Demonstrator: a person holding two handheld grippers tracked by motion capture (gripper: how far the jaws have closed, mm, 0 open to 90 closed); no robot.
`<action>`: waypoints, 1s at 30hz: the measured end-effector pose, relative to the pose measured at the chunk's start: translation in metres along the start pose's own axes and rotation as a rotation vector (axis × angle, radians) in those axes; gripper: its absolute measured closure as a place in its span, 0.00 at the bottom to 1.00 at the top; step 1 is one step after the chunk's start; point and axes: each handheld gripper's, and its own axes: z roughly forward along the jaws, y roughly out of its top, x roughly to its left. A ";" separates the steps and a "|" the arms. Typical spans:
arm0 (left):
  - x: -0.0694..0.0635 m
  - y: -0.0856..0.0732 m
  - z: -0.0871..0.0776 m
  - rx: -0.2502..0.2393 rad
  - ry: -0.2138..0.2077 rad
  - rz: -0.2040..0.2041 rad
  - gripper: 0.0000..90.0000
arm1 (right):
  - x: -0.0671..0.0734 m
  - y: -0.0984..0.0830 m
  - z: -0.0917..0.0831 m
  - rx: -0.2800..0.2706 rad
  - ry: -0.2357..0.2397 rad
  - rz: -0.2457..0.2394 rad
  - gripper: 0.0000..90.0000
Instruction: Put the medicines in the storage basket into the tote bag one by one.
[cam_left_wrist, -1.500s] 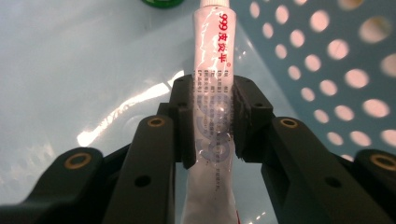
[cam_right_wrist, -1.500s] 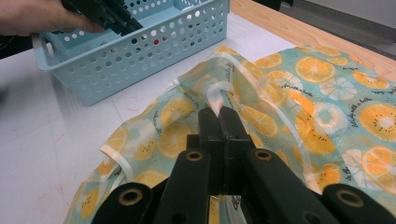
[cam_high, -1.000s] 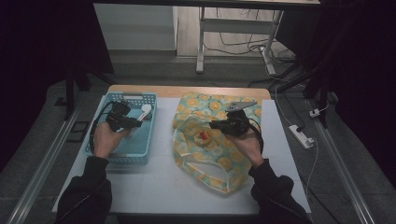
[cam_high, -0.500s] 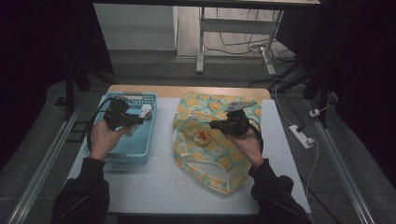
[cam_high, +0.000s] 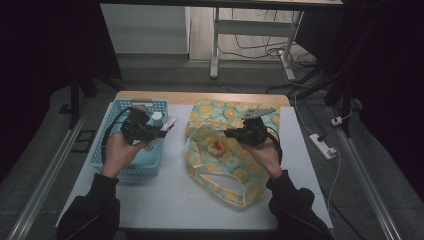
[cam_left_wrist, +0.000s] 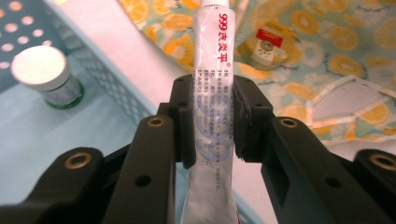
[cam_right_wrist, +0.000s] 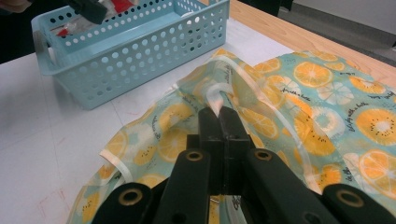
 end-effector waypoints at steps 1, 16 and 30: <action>-0.002 0.001 0.001 -0.003 -0.004 0.003 0.80 | 0.000 0.000 0.000 -0.001 -0.001 0.000 1.00; -0.025 0.006 0.013 0.000 -0.074 0.053 0.80 | 0.000 0.001 -0.002 -0.011 -0.002 0.000 1.00; -0.049 0.019 0.034 0.017 -0.141 0.112 0.80 | 0.000 0.002 -0.005 -0.020 -0.007 0.001 1.00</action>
